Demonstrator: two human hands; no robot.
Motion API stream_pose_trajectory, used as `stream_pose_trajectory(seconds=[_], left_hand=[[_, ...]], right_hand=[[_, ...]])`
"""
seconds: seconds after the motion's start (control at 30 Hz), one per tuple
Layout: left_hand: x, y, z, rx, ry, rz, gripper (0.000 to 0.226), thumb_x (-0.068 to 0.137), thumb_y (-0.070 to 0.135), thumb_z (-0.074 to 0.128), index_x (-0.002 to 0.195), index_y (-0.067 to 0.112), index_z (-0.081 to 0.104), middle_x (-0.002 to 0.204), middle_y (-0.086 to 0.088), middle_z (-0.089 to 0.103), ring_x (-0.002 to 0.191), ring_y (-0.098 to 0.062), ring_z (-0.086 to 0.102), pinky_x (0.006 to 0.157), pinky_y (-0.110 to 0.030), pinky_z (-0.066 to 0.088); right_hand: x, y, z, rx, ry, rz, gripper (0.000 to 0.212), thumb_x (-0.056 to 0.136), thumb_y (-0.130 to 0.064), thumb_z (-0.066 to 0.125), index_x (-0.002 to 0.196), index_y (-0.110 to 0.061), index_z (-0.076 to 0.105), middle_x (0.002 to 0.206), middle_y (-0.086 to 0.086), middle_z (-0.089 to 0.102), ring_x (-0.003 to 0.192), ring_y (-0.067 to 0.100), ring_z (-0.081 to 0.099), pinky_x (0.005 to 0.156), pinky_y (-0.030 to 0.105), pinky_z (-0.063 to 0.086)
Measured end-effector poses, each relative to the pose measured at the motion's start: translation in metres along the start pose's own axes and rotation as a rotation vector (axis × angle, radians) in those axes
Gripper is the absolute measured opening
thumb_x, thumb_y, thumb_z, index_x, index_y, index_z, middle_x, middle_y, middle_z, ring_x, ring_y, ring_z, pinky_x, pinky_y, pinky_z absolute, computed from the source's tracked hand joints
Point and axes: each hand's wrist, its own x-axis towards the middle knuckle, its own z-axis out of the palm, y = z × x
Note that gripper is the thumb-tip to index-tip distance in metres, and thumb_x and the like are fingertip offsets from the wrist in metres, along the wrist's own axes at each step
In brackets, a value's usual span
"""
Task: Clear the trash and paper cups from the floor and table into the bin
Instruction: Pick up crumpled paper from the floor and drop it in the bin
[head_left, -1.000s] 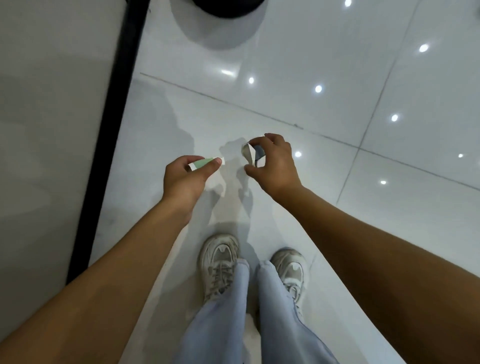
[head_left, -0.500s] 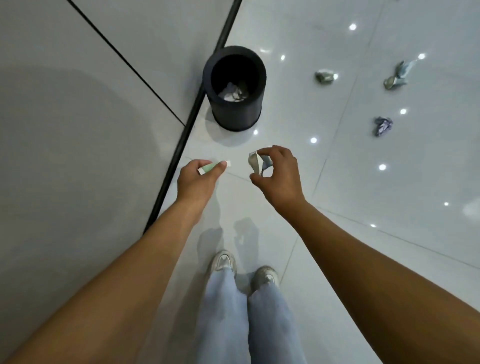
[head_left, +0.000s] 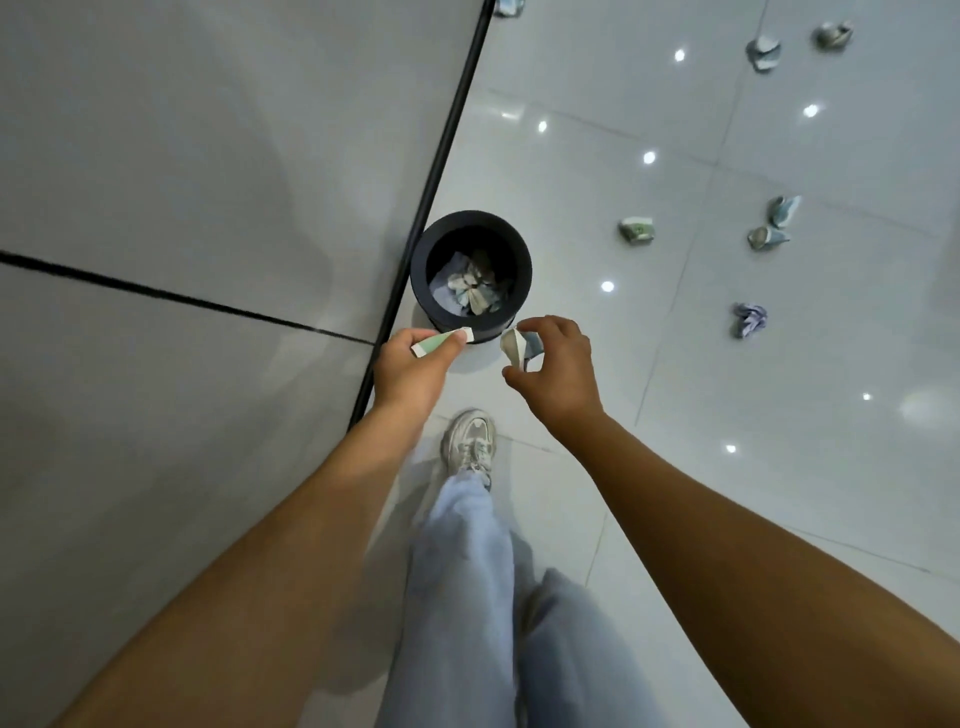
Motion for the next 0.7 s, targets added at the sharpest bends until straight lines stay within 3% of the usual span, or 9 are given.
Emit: stream_pose_trajectory(seconds=[0.07,0.2,0.4,0.6,0.7], left_hand=[[0.022,0.013,0.001,0.009,-0.010,0.001,0.028,0.078,0.034,0.075,0.092,0.014,0.061,0.072,0.008,0.057,0.061,-0.004,0.050,0.047,-0.008,0.040],[0.062,0.028,0.005,0.011,0.003,-0.064,0.030,0.077,0.035,0.075,0.093,0.014,0.062,0.072,0.007,0.057,0.062,-0.007,0.050,0.054,-0.019,0.041],[0.104,0.026,0.012,-0.004,0.035,-0.103,0.033,0.077,0.036,0.075,0.095,0.011,0.064,0.073,0.005,0.058,0.062,-0.008,0.051,0.054,-0.019,0.042],[0.138,0.010,0.022,0.033,0.063,-0.130,0.034,0.077,0.040,0.074,0.098,0.016,0.064,0.082,0.005,0.062,0.068,-0.008,0.055,0.056,-0.020,0.044],[0.149,0.003,0.029,0.046,0.080,-0.131,0.034,0.078,0.040,0.073,0.098,0.014,0.063,0.078,0.006,0.060,0.065,-0.008,0.053,0.054,-0.019,0.042]], right_hand=[[0.025,-0.009,0.003,0.004,-0.002,0.012,0.050,0.077,-0.013,0.072,0.123,-0.017,0.055,0.134,0.005,0.046,0.124,0.023,0.038,0.090,0.024,0.034],[0.067,-0.018,0.010,-0.008,-0.016,0.031,0.051,0.079,-0.014,0.072,0.126,-0.018,0.053,0.138,0.005,0.043,0.126,0.023,0.036,0.090,0.023,0.034],[0.127,-0.018,0.029,-0.029,-0.021,0.029,0.055,0.079,-0.018,0.073,0.129,-0.021,0.050,0.139,0.003,0.040,0.125,0.022,0.038,0.091,0.029,0.046],[0.180,-0.007,0.057,-0.074,-0.175,0.084,0.063,0.077,-0.019,0.075,0.132,-0.020,0.046,0.146,0.006,0.036,0.129,0.027,0.039,0.098,0.035,0.045],[0.187,0.003,0.060,-0.031,-0.179,0.129,0.059,0.077,-0.015,0.073,0.131,-0.020,0.048,0.136,0.006,0.043,0.116,0.024,0.047,0.084,0.027,0.044]])
